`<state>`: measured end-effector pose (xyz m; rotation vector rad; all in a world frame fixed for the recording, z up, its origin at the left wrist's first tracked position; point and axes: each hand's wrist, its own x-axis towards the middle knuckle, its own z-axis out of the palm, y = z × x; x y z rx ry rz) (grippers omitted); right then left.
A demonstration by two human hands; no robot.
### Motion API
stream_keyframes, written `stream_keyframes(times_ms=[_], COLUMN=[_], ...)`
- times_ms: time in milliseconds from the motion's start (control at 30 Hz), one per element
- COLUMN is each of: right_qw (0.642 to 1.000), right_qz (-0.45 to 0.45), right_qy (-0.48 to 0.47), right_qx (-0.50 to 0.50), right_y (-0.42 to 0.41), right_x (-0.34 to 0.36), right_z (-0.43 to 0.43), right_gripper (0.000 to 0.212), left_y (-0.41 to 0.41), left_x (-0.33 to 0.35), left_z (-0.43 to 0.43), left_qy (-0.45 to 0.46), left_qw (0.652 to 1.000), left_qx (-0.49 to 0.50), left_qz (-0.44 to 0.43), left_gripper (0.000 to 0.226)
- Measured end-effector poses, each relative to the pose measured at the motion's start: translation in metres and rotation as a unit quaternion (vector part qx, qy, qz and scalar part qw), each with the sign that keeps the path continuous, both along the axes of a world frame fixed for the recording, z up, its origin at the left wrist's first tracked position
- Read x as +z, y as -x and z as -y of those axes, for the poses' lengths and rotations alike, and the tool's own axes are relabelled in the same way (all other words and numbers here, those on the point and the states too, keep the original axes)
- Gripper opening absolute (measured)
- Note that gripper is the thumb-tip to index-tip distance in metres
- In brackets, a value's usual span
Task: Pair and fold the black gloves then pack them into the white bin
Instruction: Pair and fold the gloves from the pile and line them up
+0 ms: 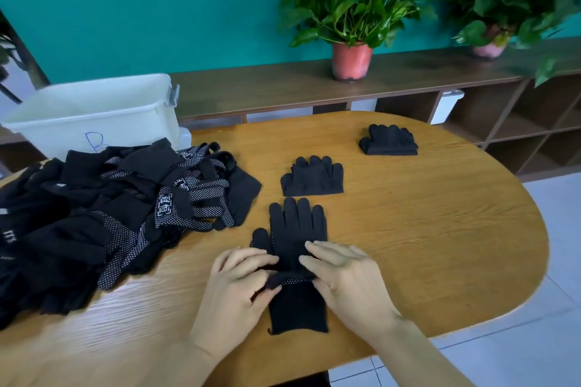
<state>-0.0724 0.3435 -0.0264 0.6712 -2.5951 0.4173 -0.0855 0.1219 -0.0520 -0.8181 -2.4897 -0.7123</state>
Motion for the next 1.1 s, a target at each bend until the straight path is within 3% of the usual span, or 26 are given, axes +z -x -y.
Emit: stream_keyframes(times_ms=[167,300,533,667,1100], right_qw=[1.0,0.999,0.992,0.992,0.993], right_qz=[-0.003,-0.042,-0.121,-0.12,-0.108], right_qy=[-0.006,0.002,0.024,0.031,-0.024], right_qx=[0.016,0.024,0.03,0.034,0.051], right_y=[-0.01,-0.012,-0.015,-0.015,-0.016], right_x=[-0.009,-0.012,-0.018,-0.019,-0.014], right_z=[0.002,0.002,0.004,0.005,0.001], right_gripper=[0.049,0.029,0.036,0.039,0.037], left_y=[-0.003,-0.005,-0.012,-0.014,-0.013], left_x=[0.002,0.004,0.005,0.005,0.005], left_z=[-0.003,-0.003,0.005,0.008,0.011], left_qy=[0.018,0.046,0.09,0.116,0.12], left_qw=[0.999,0.997,0.992,0.986,0.989], left_qx=[0.015,0.018,0.003,-0.02,-0.043], left_qz=[-0.042,-0.057,-0.093,-0.119,-0.076], left_gripper=[0.023,0.019,0.022,0.023,0.028])
